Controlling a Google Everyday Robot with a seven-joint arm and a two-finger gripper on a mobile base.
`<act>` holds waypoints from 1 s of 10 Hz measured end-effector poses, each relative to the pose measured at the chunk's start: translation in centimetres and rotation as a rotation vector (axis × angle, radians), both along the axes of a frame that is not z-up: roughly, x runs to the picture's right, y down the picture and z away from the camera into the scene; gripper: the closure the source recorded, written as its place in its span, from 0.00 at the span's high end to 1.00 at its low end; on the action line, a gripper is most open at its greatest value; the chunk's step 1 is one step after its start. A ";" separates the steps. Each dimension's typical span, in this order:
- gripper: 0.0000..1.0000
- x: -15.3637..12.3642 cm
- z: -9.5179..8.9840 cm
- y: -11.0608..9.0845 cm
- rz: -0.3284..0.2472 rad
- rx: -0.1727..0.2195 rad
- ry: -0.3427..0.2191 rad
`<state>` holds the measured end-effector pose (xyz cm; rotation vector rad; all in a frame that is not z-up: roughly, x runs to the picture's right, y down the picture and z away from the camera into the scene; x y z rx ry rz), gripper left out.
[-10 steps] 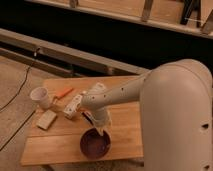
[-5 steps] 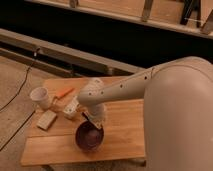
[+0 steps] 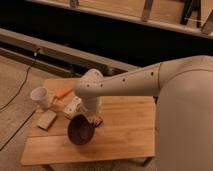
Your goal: Pick up the ceramic bowl
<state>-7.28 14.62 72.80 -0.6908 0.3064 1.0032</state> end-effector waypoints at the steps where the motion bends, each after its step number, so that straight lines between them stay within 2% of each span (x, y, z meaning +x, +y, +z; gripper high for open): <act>1: 0.00 -0.3 -0.5 -1.2 0.026 0.017 -0.002; 2: 0.00 -0.6 -1.4 -3.7 0.064 0.062 0.006; 6: 0.00 -1.4 -3.9 -8.3 0.107 0.164 0.026; 7: 0.00 -1.2 -4.5 -9.1 0.123 0.179 0.039; 10: 0.00 0.5 -5.6 -9.7 0.162 0.189 0.102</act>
